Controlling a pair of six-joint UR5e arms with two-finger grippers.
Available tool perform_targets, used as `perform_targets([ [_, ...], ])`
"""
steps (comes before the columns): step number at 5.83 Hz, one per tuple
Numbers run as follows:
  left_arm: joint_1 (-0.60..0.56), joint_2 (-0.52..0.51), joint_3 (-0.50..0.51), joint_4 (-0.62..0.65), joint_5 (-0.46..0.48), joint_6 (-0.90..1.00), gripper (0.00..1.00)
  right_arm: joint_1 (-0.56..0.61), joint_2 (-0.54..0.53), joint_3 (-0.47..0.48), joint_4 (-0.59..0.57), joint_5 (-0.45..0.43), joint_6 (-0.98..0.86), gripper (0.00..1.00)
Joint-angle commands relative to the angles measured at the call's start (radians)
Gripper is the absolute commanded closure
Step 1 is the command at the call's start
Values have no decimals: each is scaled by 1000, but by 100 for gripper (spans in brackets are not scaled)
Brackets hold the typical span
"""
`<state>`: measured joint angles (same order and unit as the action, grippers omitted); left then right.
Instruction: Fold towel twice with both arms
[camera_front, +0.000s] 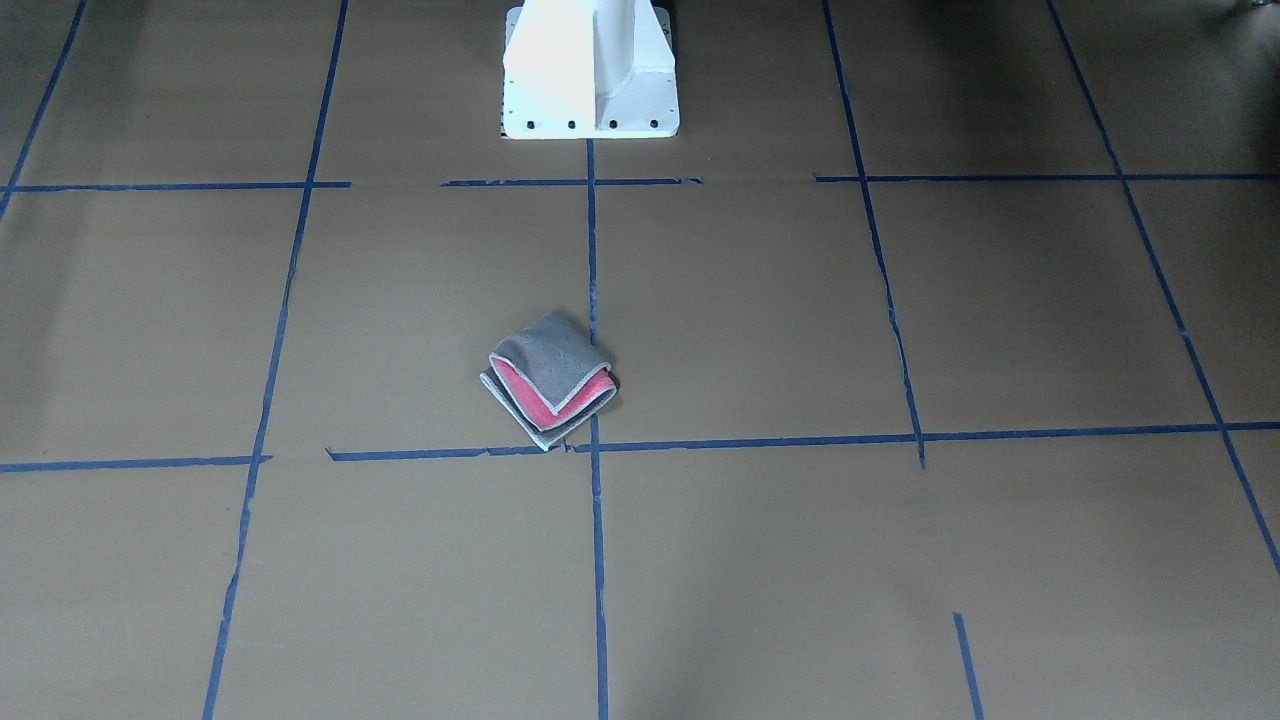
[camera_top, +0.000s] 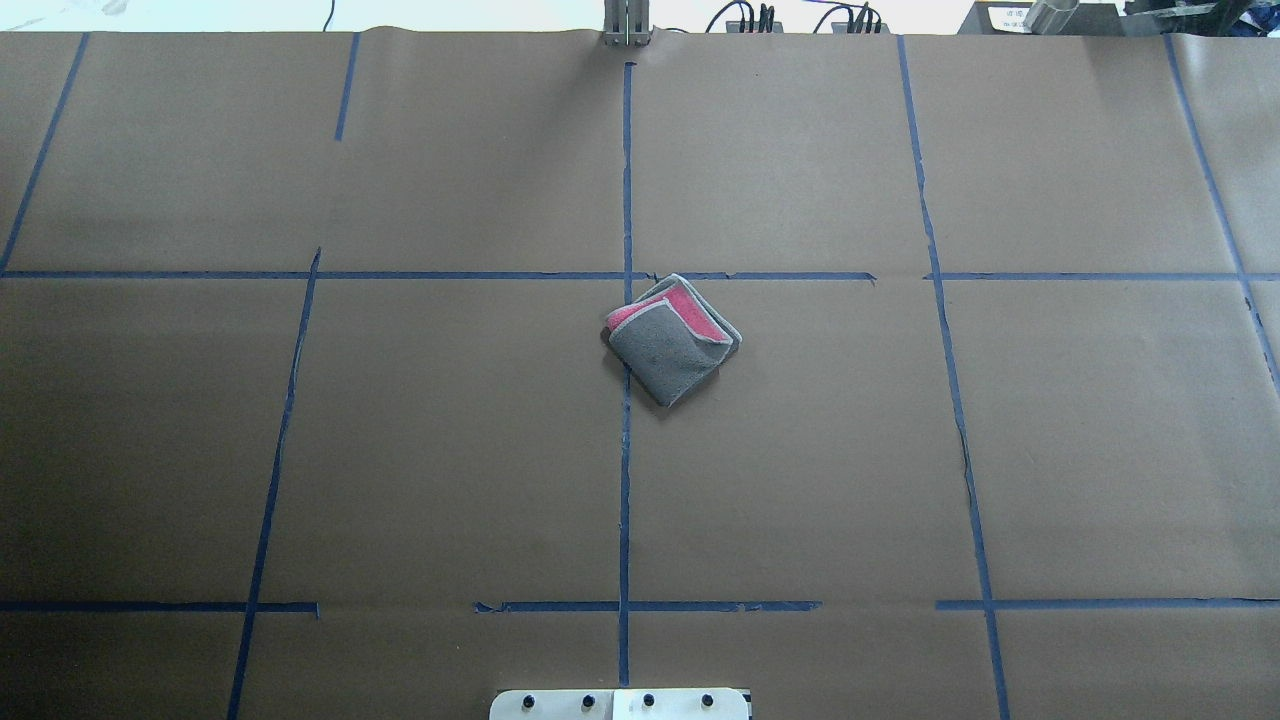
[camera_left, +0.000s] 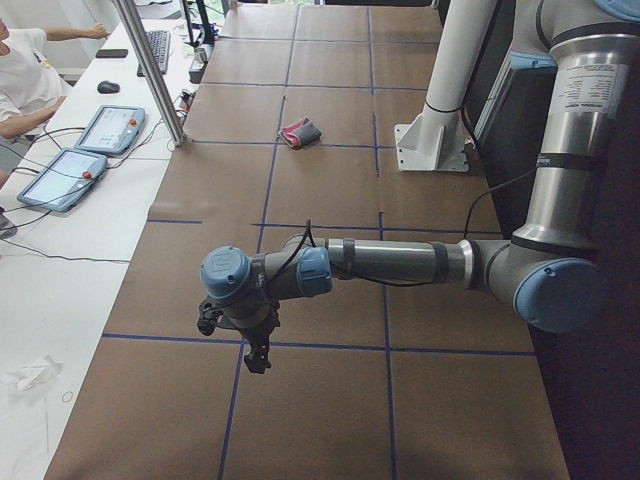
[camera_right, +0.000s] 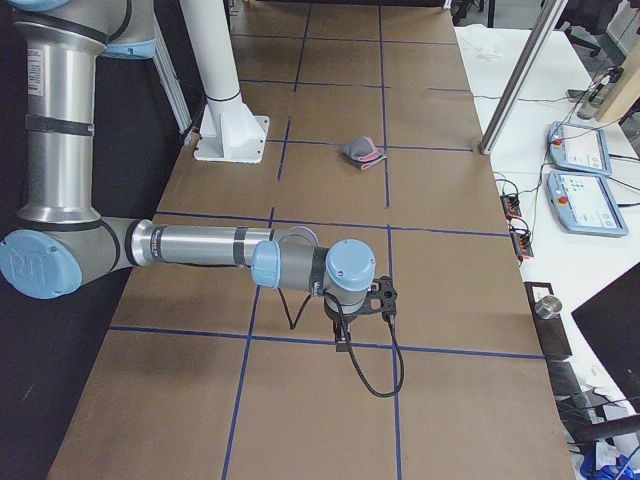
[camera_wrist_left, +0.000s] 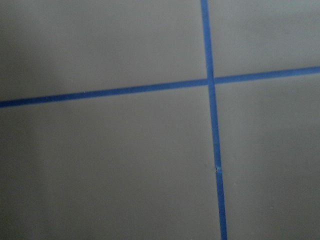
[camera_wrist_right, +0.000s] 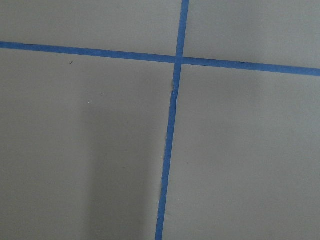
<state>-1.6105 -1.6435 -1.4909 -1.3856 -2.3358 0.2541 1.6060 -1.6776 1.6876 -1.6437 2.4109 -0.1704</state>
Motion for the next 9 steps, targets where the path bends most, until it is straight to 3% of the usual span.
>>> perform_targets([
  [1, -2, 42, -26, -12, -34, -59, 0, 0, -4, -6, 8, 0, 0, 0],
  [2, -2, 63, -60, -12, -42, -90, 0, 0, -4, -6, 8, 0, 2, 0],
  [4, -2, 126, -60, -158, -43, -96, 0, 0, -5, -5, 8, 0, 0, 0],
  [9, 1, 113, -57, -168, -42, -147, 0, 0, -5, -8, 8, -4, 60, 0],
])
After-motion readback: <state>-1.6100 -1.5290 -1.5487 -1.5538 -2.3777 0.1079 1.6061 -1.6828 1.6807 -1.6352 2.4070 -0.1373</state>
